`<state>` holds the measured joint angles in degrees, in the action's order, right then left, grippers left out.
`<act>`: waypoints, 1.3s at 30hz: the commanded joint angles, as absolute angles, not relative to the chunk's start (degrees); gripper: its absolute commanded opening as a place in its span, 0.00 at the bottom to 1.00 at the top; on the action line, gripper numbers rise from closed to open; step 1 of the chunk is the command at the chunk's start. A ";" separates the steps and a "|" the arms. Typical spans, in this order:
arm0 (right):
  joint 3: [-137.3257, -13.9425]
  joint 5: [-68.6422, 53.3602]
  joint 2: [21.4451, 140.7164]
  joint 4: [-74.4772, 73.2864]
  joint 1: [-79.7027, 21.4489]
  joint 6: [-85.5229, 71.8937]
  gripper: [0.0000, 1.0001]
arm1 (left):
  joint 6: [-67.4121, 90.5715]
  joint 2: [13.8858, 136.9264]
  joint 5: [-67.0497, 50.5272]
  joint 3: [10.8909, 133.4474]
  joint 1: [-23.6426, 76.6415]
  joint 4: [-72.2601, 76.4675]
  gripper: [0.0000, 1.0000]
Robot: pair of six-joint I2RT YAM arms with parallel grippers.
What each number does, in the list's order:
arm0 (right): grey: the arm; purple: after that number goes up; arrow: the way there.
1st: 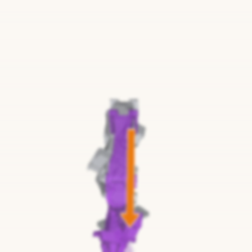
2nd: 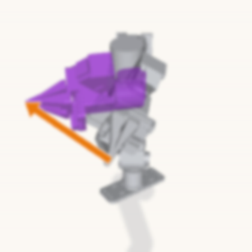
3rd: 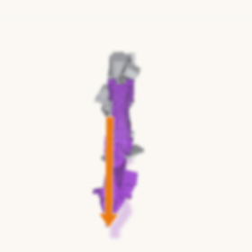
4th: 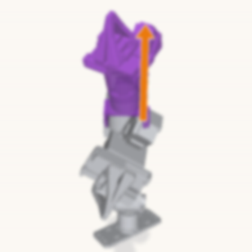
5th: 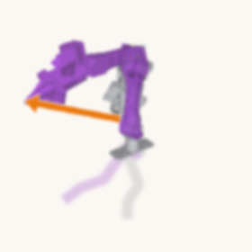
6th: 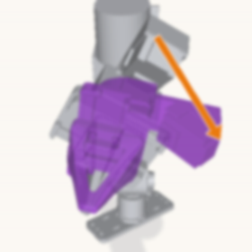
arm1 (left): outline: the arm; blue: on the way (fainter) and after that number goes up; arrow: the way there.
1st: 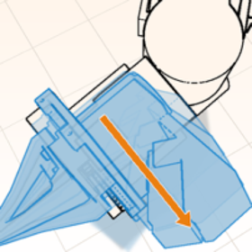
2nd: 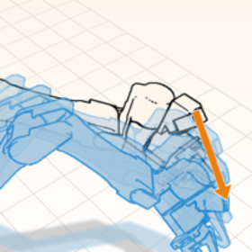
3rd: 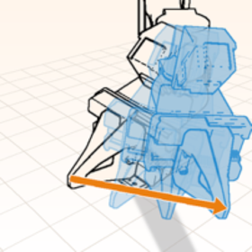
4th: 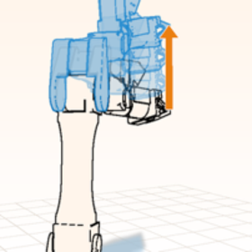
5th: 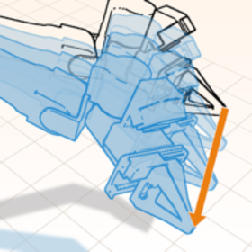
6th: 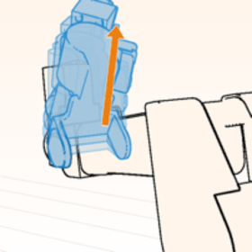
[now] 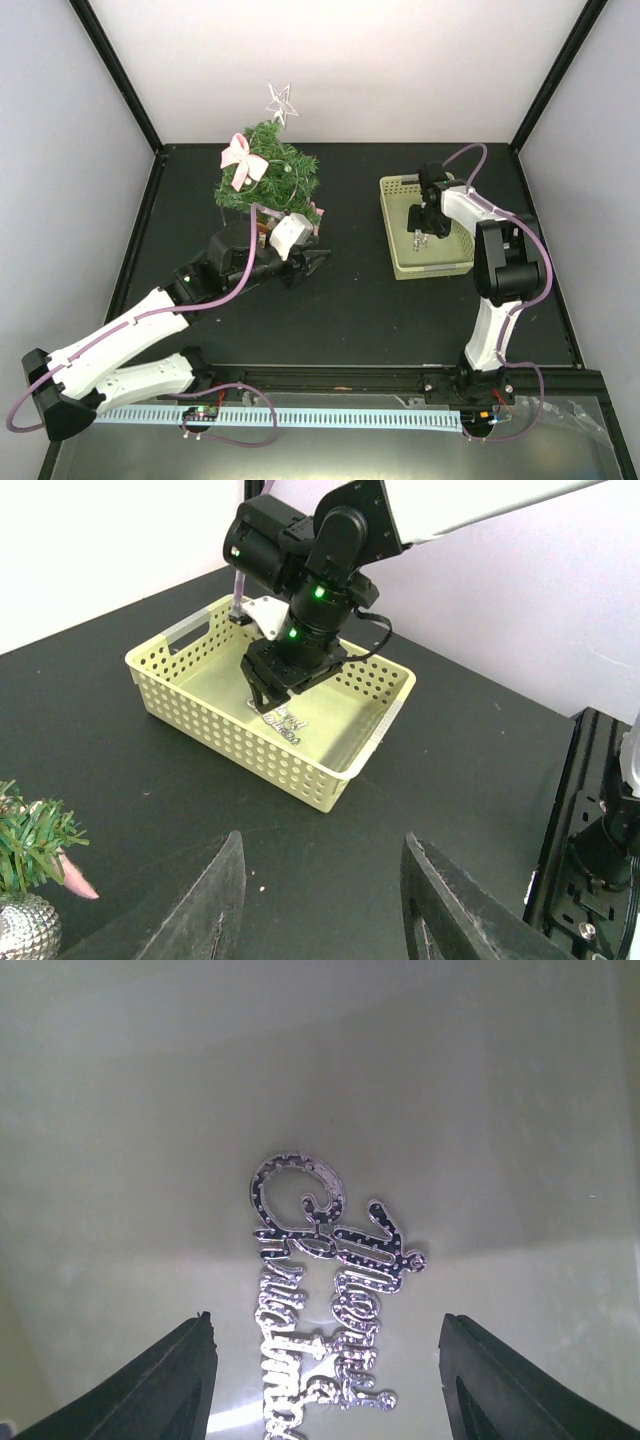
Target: Decorate the small christmas tree
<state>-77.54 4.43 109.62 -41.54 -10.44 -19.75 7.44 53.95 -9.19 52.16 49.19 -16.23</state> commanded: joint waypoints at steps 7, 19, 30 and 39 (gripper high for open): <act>-77.39 3.29 114.07 -41.67 -10.11 -19.40 0.62 | 7.12 52.56 -8.42 52.79 49.07 -15.20 0.44; -76.32 1.81 115.02 -41.71 -10.05 -19.25 0.45 | 7.20 51.82 -8.17 53.00 49.05 -14.94 0.44; -74.88 1.76 113.98 -40.12 -10.02 -19.07 0.36 | 7.46 51.50 -8.26 52.49 49.04 -14.71 0.44; -74.53 1.92 112.36 -39.61 -10.02 -18.32 0.35 | 7.50 51.72 -8.28 52.48 49.09 -14.56 0.44</act>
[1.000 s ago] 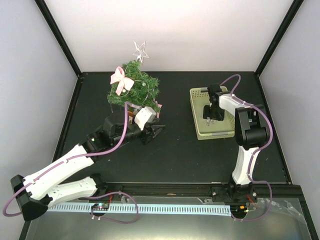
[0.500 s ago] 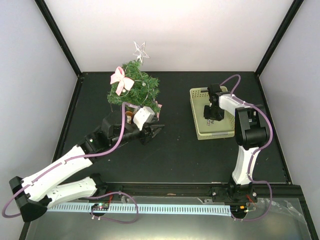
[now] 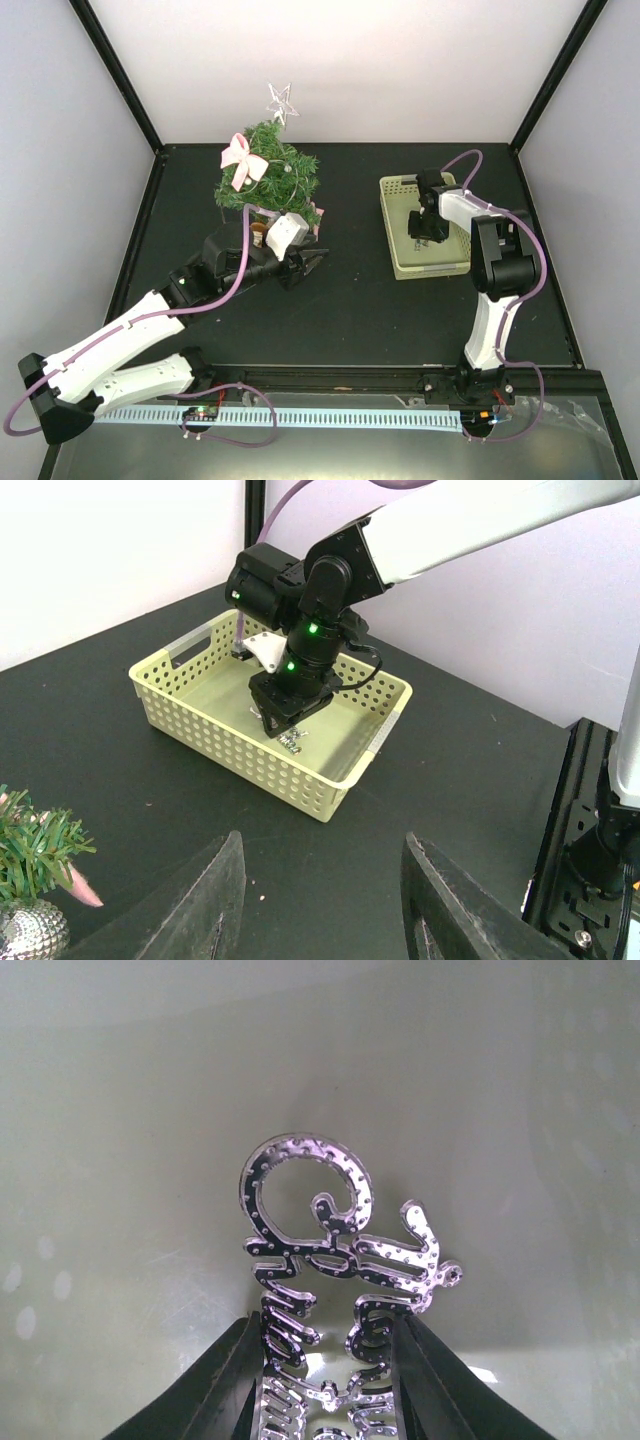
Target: Decorate the small christmas tree
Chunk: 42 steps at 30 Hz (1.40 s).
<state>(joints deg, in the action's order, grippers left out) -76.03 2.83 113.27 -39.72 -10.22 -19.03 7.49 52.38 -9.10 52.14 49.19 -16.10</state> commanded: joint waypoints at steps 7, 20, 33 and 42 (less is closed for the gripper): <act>-74.45 2.81 110.30 -39.73 -10.02 -17.55 0.35 | 7.55 52.03 -8.47 52.79 49.04 -14.48 0.44; -74.14 3.71 106.08 -40.18 -10.11 -16.08 0.36 | 9.45 53.02 -9.31 57.26 48.96 -18.56 0.46; -74.36 0.79 113.51 -39.30 -9.60 -18.62 0.57 | 8.92 51.23 -8.81 56.31 48.96 -18.86 0.46; -75.10 -0.94 114.25 -40.43 -8.95 -18.55 0.48 | 9.01 50.51 -8.58 55.86 49.00 -17.72 0.46</act>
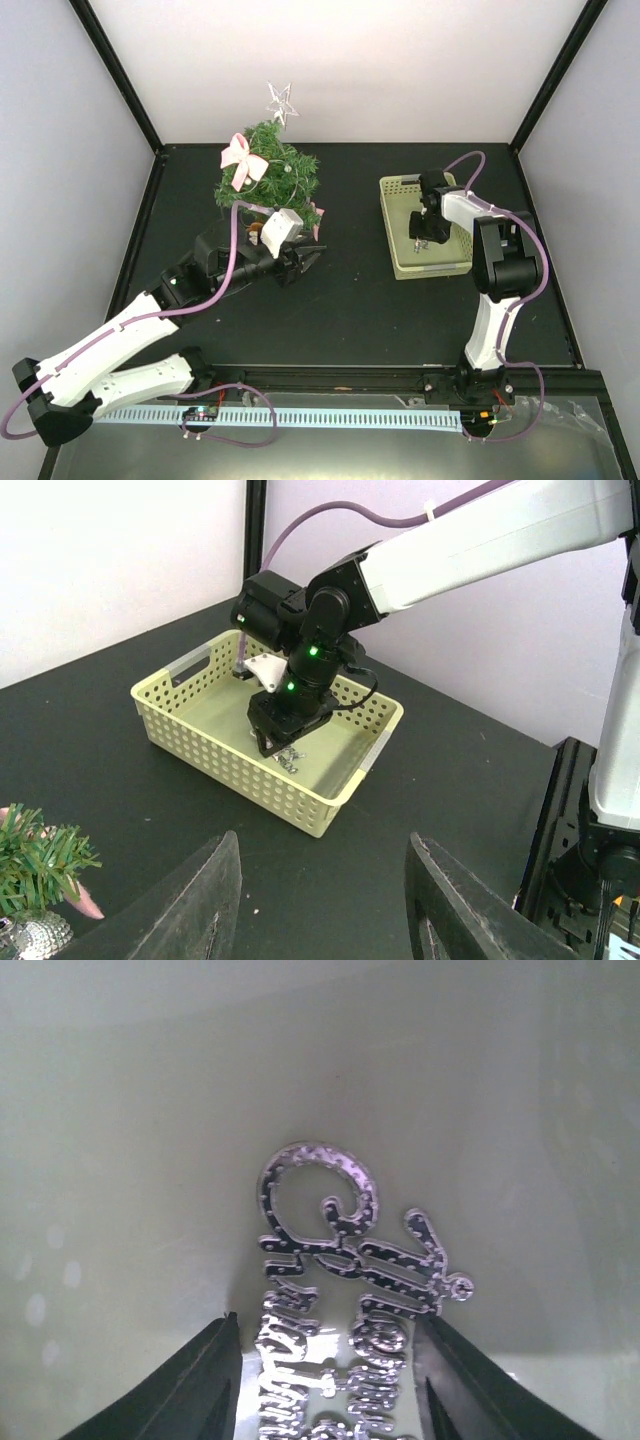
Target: Decorate the small christmas tree
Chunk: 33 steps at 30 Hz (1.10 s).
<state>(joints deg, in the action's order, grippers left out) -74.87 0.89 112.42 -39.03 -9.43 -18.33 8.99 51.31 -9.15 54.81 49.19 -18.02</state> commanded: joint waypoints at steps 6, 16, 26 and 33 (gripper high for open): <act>-74.38 -1.14 113.66 -39.76 -9.02 -18.33 0.40 | 9.23 50.58 -8.72 55.56 48.96 -17.22 0.46; -73.74 -1.15 113.19 -38.95 -8.94 -18.03 0.36 | 9.49 50.62 -8.66 55.28 48.96 -16.83 0.47; -73.13 -0.61 112.22 -38.28 -8.94 -17.70 0.35 | 9.39 50.77 -8.55 55.02 48.96 -16.70 0.47; -73.38 0.85 109.45 -39.53 -9.02 -17.26 0.34 | 9.40 51.13 -8.61 55.00 48.97 -16.30 0.47</act>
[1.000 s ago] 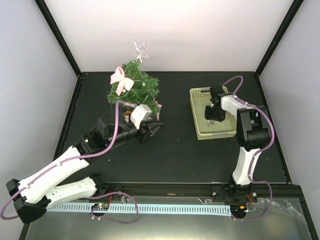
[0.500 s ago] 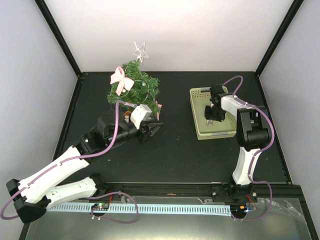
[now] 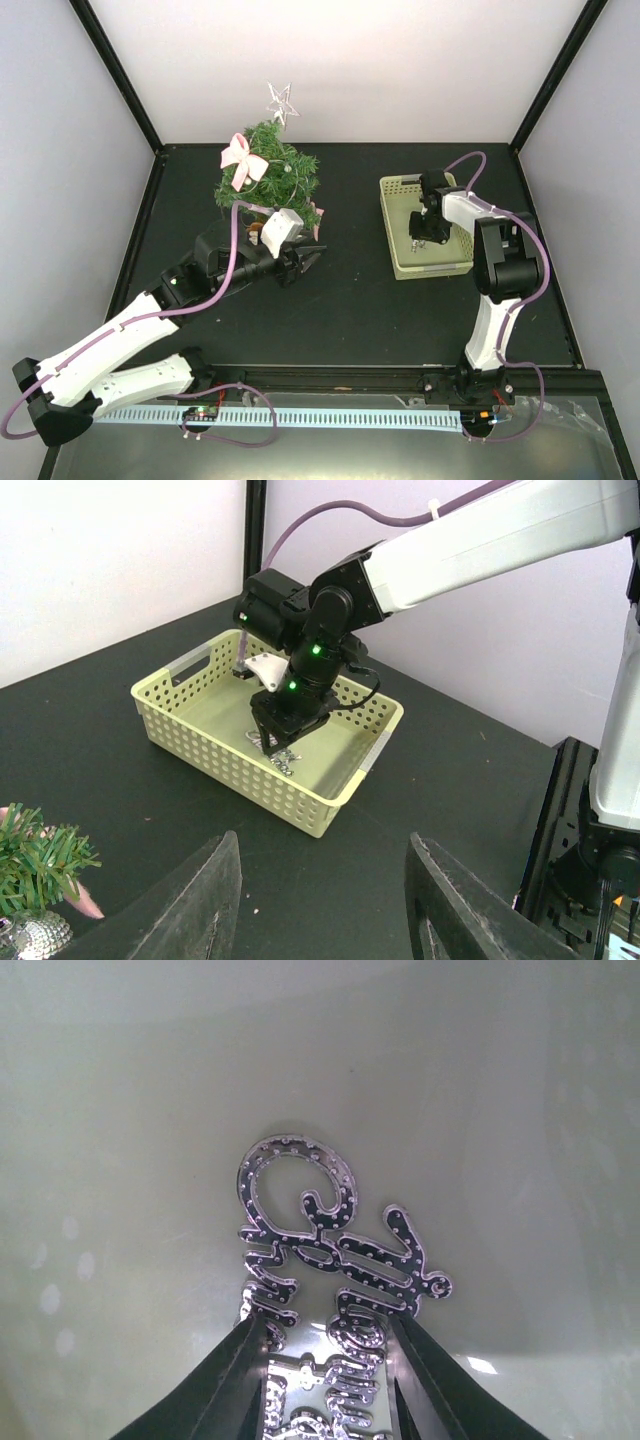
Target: Decorate the small christmas tree
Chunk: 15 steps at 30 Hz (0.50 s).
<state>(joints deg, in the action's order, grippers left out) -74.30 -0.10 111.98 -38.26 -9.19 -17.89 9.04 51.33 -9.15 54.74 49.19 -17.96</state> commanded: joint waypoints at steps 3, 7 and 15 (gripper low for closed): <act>-73.80 2.00 107.99 -40.13 -9.01 -17.01 0.34 | 9.49 51.45 -8.72 55.11 49.00 -16.01 0.47; -73.32 1.93 106.71 -40.36 -9.06 -17.01 0.33 | 9.58 51.98 -9.17 55.20 48.97 -15.83 0.46; -71.50 -2.38 107.04 -39.12 -9.17 -18.96 0.50 | 9.67 52.43 -9.87 55.11 48.98 -15.49 0.47</act>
